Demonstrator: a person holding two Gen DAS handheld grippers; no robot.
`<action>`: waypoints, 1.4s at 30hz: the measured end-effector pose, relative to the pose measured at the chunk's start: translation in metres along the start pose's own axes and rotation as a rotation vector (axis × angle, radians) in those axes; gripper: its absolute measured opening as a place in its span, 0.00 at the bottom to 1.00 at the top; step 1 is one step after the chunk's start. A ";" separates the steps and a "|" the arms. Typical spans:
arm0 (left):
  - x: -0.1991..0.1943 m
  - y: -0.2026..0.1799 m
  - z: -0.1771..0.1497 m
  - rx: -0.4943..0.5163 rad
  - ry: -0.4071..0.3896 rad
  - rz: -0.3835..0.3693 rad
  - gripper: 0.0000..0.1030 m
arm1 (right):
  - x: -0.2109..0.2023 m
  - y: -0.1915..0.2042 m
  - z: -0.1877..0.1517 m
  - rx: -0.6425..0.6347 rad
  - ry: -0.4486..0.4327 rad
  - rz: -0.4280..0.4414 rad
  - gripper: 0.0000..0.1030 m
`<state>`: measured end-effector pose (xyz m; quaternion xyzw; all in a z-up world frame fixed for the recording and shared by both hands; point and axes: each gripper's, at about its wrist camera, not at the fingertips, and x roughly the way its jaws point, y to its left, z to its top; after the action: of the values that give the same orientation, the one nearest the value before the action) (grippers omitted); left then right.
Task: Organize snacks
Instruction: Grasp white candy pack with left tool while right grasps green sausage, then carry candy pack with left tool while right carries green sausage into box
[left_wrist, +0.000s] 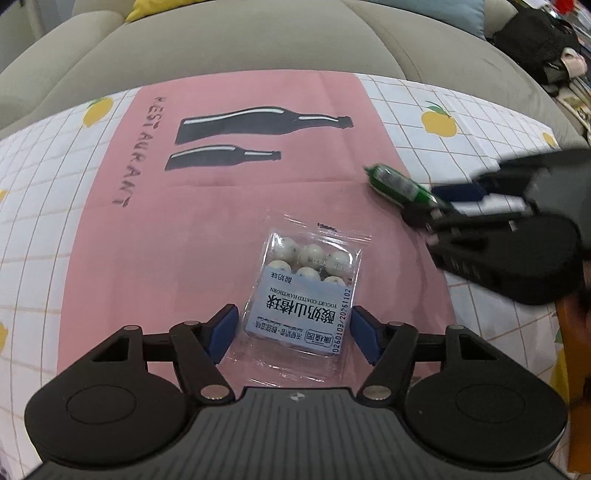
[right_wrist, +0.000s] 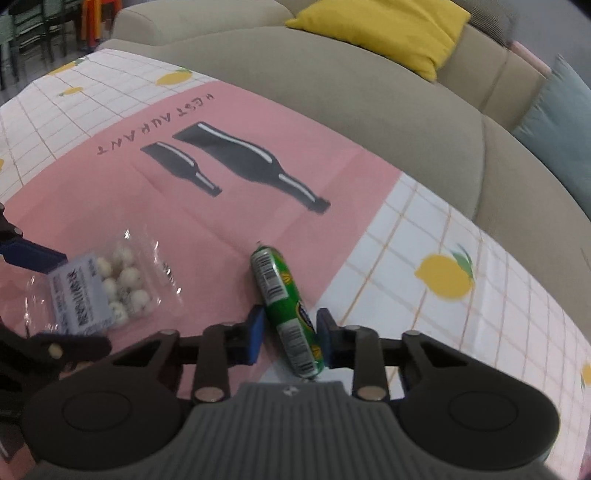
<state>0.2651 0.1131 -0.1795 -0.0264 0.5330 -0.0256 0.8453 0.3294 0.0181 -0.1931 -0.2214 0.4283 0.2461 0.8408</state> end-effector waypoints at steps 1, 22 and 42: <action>-0.001 0.001 -0.002 -0.010 0.001 -0.001 0.72 | -0.005 0.002 -0.005 0.030 0.007 0.001 0.25; -0.034 -0.015 -0.083 0.024 -0.041 -0.049 0.77 | -0.098 0.057 -0.142 0.394 -0.078 -0.043 0.23; -0.034 -0.024 -0.095 0.103 -0.152 -0.034 0.65 | -0.089 0.054 -0.144 0.327 -0.162 -0.046 0.20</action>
<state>0.1642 0.0895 -0.1878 0.0064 0.4648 -0.0651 0.8830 0.1637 -0.0438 -0.2047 -0.0709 0.3882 0.1710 0.9028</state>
